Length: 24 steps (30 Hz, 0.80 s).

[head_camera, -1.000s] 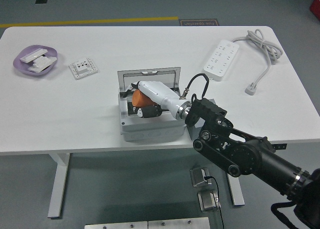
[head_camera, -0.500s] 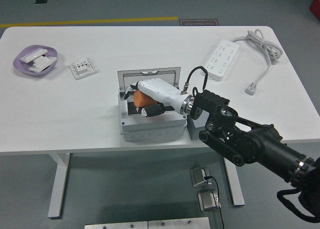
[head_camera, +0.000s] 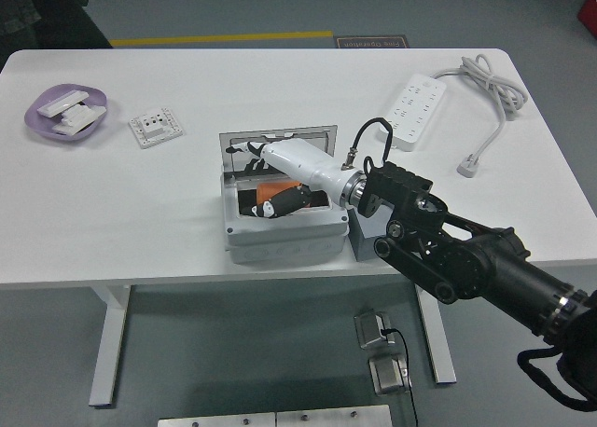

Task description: Pick up the cylinder from the cube,place it in the box,flap close box

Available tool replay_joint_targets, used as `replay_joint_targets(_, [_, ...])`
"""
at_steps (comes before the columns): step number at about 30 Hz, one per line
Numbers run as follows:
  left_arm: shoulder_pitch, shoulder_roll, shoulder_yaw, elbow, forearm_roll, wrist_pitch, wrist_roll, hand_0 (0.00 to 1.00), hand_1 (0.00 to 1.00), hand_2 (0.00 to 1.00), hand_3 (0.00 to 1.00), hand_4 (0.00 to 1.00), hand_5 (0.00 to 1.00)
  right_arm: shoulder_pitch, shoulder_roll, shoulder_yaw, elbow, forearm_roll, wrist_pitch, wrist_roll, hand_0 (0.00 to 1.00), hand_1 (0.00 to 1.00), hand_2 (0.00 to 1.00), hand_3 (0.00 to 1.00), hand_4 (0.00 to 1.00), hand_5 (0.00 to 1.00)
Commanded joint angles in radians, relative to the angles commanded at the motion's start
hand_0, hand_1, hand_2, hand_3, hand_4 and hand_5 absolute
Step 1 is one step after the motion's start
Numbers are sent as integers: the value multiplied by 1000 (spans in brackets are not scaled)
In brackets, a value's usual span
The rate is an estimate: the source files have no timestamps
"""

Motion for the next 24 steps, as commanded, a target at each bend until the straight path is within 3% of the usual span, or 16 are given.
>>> replay_joint_targets(6, [1,-3,3,0,-2,-2,-1,822,811,777,838,725,477,-15,-11,22,27,23,-3,3,623,589,664,948,952,429])
replay_joint_targets(16, [7,-9,4,0,-7,-1,1,822,811,777,838,725,477,-25,-105,59,201,175,30,-4,611,553,655,926,959,456])
replay_joint_targets(20, [5,-7,4,0,-5,-1,2,822,811,777,838,725,477,-1,-129,99,198,207,40,-4,581,527,648,915,951,458])
replay_joint_targets(24, [5,-3,4,0,0,-1,5,822,811,777,838,725,477,30,-136,127,132,243,41,16,581,527,648,915,951,458])
